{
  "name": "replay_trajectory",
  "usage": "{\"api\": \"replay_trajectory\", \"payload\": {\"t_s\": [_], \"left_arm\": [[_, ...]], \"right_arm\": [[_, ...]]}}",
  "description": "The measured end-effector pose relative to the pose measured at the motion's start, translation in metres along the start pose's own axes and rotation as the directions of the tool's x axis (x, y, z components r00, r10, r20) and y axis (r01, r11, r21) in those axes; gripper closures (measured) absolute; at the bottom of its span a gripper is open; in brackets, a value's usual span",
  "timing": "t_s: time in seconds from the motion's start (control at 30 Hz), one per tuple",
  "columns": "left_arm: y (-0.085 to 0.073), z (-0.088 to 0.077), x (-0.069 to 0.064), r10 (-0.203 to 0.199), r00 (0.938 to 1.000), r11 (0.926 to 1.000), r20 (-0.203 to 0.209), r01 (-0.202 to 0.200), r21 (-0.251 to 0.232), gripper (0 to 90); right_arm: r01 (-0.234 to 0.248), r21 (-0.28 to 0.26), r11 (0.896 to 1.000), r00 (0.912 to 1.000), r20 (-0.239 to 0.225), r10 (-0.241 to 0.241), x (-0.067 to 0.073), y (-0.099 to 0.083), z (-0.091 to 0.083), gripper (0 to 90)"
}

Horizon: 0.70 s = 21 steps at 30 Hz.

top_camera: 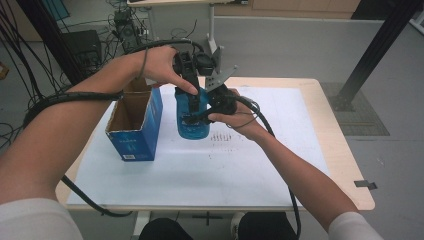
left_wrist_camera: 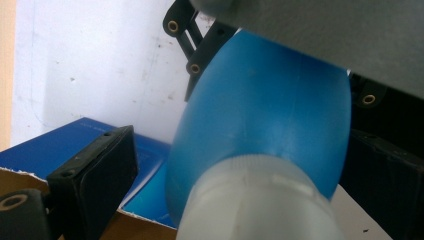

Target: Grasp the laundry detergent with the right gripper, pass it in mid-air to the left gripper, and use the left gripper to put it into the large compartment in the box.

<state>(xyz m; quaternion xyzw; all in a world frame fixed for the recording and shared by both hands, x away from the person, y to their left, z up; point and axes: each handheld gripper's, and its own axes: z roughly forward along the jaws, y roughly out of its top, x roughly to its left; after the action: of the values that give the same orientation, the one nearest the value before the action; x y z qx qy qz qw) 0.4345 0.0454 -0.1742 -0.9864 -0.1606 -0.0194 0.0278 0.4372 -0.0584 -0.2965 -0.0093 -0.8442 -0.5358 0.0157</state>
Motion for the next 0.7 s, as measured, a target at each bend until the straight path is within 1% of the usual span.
{"api": "replay_trajectory", "payload": {"t_s": [0.3, 0.37, 0.47, 0.6, 0.7], "left_arm": [[-0.0003, -0.0026, -0.0008, 0.005, 1.0, 1.0, -0.001, -0.005, -0.002, 5.0], [-0.001, -0.0026, -0.001, 0.0, 1.0, 1.0, 0.001, 0.0, -0.008, 5.0], [-0.0027, -0.0023, -0.0008, -0.001, 1.0, 1.0, 0.0, 0.001, -0.008, 5.1], [-0.004, -0.0029, -0.0003, 0.003, 1.0, 1.0, -0.001, -0.003, -0.008, 5.2], [-0.0045, -0.0033, -0.0006, 0.003, 1.0, 0.9999, -0.003, -0.003, -0.013, 5.3]], "right_arm": [[0.007, 0.004, 1.0, 1.0, 0.005, -0.007, -0.0002, -0.0001, -0.0001, 44.2], [-0.001, 0.005, 1.0, 1.0, -0.003, 0.002, 0.0008, 0.0001, 0.0005, 44.3], [-0.011, 0.008, 1.0, 0.9999, -0.001, 0.011, 0.0015, 0.0003, 0.0004, 44.2], [-0.003, 0.015, 1.0, 1.0, 0.002, 0.003, 0.0011, 0.0001, 0.001, 44.2], [-0.009, 0.016, 1.0, 1.0, 0.002, 0.009, 0.0013, 0.0, 0.0015, 44.3]]}}
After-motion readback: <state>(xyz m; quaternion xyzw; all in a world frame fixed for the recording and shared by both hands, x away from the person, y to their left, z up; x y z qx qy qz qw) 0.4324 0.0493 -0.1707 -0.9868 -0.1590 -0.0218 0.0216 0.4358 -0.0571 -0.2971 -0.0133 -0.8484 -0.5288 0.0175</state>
